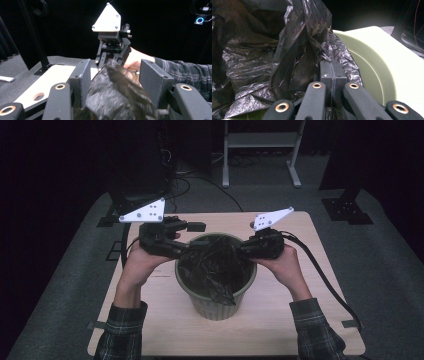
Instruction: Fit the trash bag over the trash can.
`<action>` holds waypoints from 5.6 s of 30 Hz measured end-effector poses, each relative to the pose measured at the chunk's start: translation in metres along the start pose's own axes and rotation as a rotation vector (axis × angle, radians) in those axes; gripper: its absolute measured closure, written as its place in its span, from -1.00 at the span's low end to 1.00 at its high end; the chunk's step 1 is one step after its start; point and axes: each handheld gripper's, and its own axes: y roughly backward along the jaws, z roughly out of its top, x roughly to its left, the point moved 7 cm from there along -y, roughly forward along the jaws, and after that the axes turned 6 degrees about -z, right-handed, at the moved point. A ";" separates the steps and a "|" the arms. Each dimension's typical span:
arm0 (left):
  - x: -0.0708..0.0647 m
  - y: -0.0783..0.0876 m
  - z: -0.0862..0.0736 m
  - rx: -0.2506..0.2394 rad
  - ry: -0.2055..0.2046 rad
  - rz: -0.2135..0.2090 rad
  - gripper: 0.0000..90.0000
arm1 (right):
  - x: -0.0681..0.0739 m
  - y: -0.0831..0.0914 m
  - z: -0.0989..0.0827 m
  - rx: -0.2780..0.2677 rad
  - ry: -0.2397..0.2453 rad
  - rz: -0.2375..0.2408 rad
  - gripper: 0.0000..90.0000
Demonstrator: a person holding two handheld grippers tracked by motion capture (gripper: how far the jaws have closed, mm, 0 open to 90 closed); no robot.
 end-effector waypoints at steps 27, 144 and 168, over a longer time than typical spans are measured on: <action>0.030 0.008 -0.064 0.095 0.108 0.100 0.99 | -0.004 0.028 0.010 -0.055 0.000 -0.073 0.66; 0.065 0.056 -0.094 0.092 0.116 0.331 0.99 | -0.026 0.034 0.002 -0.085 -0.070 -0.148 0.15; 0.047 0.072 -0.098 0.040 0.103 0.335 0.99 | -0.029 0.038 -0.037 0.011 -0.135 -0.185 0.80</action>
